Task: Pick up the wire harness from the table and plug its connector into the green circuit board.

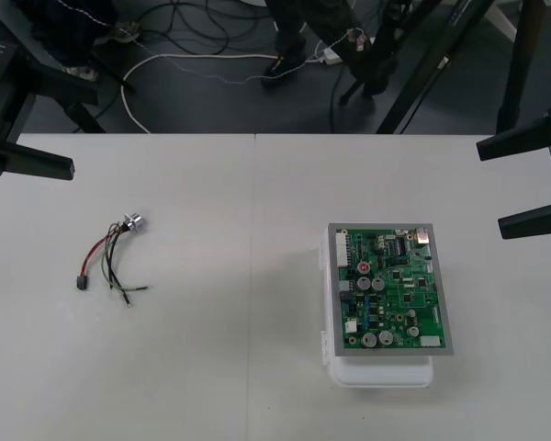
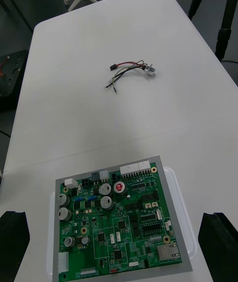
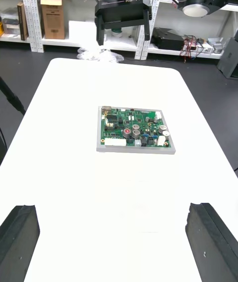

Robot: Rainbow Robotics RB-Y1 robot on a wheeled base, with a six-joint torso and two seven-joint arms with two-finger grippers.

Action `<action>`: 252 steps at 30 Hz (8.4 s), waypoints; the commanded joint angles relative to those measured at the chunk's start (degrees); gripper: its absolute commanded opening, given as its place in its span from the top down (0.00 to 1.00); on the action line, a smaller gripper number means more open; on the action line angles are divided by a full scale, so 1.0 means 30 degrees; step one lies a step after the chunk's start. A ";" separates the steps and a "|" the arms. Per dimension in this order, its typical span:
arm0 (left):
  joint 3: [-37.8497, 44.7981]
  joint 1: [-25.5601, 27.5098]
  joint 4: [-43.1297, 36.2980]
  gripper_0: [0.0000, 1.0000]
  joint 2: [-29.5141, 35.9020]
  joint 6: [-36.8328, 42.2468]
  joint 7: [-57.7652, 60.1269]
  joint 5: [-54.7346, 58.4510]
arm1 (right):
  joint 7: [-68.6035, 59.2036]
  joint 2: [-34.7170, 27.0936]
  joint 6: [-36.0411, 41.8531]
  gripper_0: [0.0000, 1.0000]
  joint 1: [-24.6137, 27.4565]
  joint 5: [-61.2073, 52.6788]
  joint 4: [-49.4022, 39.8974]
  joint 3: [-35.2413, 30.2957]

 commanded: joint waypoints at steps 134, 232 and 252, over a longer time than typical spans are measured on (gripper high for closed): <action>0.0669 -0.0671 0.0012 0.13 -0.0138 -0.0604 -0.0335 -0.0074 | -0.0204 0.0174 0.0080 0.00 0.0427 -0.0082 0.0062 -0.0035; -3.7797 -2.2029 0.6545 0.13 -0.3185 1.7736 -3.2503 -1.0885 | 1.0899 0.1727 -0.0975 0.00 0.5818 -0.9720 0.1849 -0.3521; -3.9555 -2.1882 0.7805 0.13 -0.4621 1.7736 -3.2942 -1.1881 | 1.0694 0.1727 -0.0975 0.00 0.5818 -0.9720 0.2025 -0.3521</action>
